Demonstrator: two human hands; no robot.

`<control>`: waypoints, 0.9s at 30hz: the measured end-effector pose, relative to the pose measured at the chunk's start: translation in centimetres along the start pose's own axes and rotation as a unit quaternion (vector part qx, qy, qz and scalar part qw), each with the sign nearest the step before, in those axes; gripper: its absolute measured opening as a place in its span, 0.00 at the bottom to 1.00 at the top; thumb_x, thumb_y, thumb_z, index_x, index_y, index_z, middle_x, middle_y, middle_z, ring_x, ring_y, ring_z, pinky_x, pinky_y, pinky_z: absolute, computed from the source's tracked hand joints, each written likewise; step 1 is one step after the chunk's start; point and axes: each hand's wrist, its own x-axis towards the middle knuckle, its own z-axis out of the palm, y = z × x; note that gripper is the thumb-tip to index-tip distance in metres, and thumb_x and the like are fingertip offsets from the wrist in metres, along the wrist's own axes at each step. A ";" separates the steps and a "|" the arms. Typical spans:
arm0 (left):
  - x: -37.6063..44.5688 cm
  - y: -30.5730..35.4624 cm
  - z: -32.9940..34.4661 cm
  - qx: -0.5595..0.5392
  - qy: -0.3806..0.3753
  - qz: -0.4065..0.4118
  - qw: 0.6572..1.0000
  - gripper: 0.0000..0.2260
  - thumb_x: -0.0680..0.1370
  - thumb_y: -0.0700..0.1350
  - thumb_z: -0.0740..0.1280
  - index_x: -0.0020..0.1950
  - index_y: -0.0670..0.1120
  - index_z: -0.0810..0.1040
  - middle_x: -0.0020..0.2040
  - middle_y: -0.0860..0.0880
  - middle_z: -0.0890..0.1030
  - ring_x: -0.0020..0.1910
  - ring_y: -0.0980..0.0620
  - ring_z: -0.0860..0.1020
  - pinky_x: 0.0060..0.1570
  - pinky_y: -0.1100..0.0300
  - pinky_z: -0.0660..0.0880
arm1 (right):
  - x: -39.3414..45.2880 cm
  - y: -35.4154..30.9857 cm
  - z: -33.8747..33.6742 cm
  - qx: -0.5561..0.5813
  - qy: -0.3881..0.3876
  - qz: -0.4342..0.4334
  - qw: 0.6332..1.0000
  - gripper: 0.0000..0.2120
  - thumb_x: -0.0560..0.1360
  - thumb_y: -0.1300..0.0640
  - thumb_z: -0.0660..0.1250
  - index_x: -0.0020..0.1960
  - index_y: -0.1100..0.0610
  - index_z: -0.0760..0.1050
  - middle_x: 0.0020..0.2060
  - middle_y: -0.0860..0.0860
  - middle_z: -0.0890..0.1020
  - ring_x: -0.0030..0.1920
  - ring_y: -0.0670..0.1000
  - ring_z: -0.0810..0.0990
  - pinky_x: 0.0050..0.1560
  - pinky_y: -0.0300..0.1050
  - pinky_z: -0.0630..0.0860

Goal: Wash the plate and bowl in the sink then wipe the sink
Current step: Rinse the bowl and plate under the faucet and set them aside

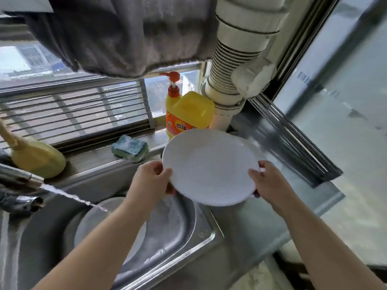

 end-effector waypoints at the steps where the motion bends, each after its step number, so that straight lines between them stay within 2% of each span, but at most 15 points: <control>1: 0.5 0.1 1.0 0.045 -0.034 0.012 0.998 0.10 0.79 0.41 0.63 0.39 0.43 0.79 0.26 0.48 0.80 0.26 0.48 0.79 0.38 0.48 0.81 | 0.3 0.7 -0.8 0.009 0.007 0.012 1.000 0.12 0.76 0.57 0.59 0.58 0.57 0.71 0.45 0.55 0.79 0.39 0.55 0.79 0.36 0.50 0.77; 3: 1.0 -0.2 2.3 0.099 -0.068 0.027 0.992 0.10 0.79 0.46 0.63 0.42 0.44 0.79 0.29 0.48 0.80 0.25 0.49 0.76 0.37 0.50 0.80 | 0.7 2.0 -2.3 0.020 0.032 0.028 0.999 0.11 0.75 0.58 0.59 0.57 0.58 0.73 0.44 0.56 0.80 0.41 0.57 0.80 0.39 0.56 0.78; 5: 1.3 -1.0 2.6 0.105 -0.060 0.033 0.992 0.08 0.79 0.47 0.64 0.43 0.47 0.78 0.33 0.46 0.81 0.26 0.50 0.76 0.34 0.51 0.79 | 0.8 3.2 -3.4 0.011 0.062 0.038 0.997 0.10 0.75 0.58 0.58 0.54 0.58 0.73 0.41 0.54 0.80 0.41 0.57 0.79 0.43 0.58 0.78; 9: 2.0 -4.1 1.4 0.156 -0.016 0.015 0.987 0.05 0.77 0.46 0.64 0.44 0.48 0.77 0.37 0.46 0.81 0.31 0.48 0.78 0.36 0.52 0.79 | 1.5 5.3 -3.4 0.013 0.090 0.065 0.994 0.12 0.75 0.59 0.58 0.57 0.61 0.73 0.42 0.56 0.80 0.37 0.55 0.76 0.37 0.48 0.74; 14: 2.6 -7.8 0.0 0.193 -0.021 -0.036 0.980 0.05 0.79 0.45 0.63 0.47 0.44 0.76 0.38 0.44 0.81 0.32 0.47 0.78 0.32 0.57 0.77 | 2.3 5.7 -1.6 0.037 0.113 0.067 0.991 0.14 0.76 0.57 0.60 0.61 0.59 0.68 0.47 0.57 0.78 0.39 0.55 0.78 0.35 0.46 0.75; 16: 2.7 -9.0 -0.5 0.207 -0.025 -0.047 0.977 0.06 0.79 0.45 0.62 0.47 0.44 0.75 0.38 0.44 0.81 0.33 0.47 0.78 0.34 0.56 0.76 | 2.5 5.4 -1.2 -0.010 0.126 0.039 0.991 0.13 0.76 0.56 0.60 0.59 0.57 0.68 0.47 0.57 0.79 0.40 0.56 0.79 0.37 0.49 0.78; 19: 2.7 -10.6 -1.1 0.222 -0.029 -0.064 0.973 0.05 0.79 0.44 0.62 0.46 0.45 0.75 0.38 0.44 0.81 0.34 0.46 0.79 0.35 0.55 0.76 | 2.9 5.3 -0.9 -0.110 0.127 0.023 0.986 0.15 0.76 0.53 0.61 0.60 0.58 0.68 0.50 0.59 0.80 0.47 0.61 0.79 0.47 0.55 0.78; 23: 2.5 -12.3 -2.2 0.229 -0.032 -0.088 0.969 0.06 0.80 0.44 0.61 0.47 0.44 0.75 0.37 0.44 0.81 0.33 0.46 0.78 0.30 0.59 0.73 | 2.6 4.9 -0.9 -0.222 0.136 0.029 0.965 0.18 0.77 0.50 0.60 0.64 0.57 0.67 0.53 0.58 0.79 0.49 0.60 0.78 0.45 0.49 0.73; 25: 2.3 -13.2 -3.0 0.231 -0.026 -0.096 0.968 0.06 0.79 0.43 0.61 0.46 0.43 0.75 0.38 0.43 0.81 0.33 0.47 0.78 0.29 0.60 0.72 | 1.8 3.9 -1.0 -0.245 0.205 -0.024 0.947 0.18 0.78 0.50 0.61 0.64 0.56 0.68 0.54 0.56 0.78 0.50 0.59 0.78 0.43 0.48 0.71; 27: 2.0 -14.4 -4.2 0.232 -0.018 -0.112 0.966 0.06 0.79 0.43 0.61 0.46 0.43 0.75 0.37 0.43 0.80 0.32 0.47 0.78 0.31 0.59 0.74 | 0.5 1.6 -0.2 -0.182 0.257 -0.161 0.935 0.12 0.77 0.54 0.62 0.59 0.57 0.72 0.48 0.53 0.77 0.45 0.54 0.77 0.41 0.47 0.73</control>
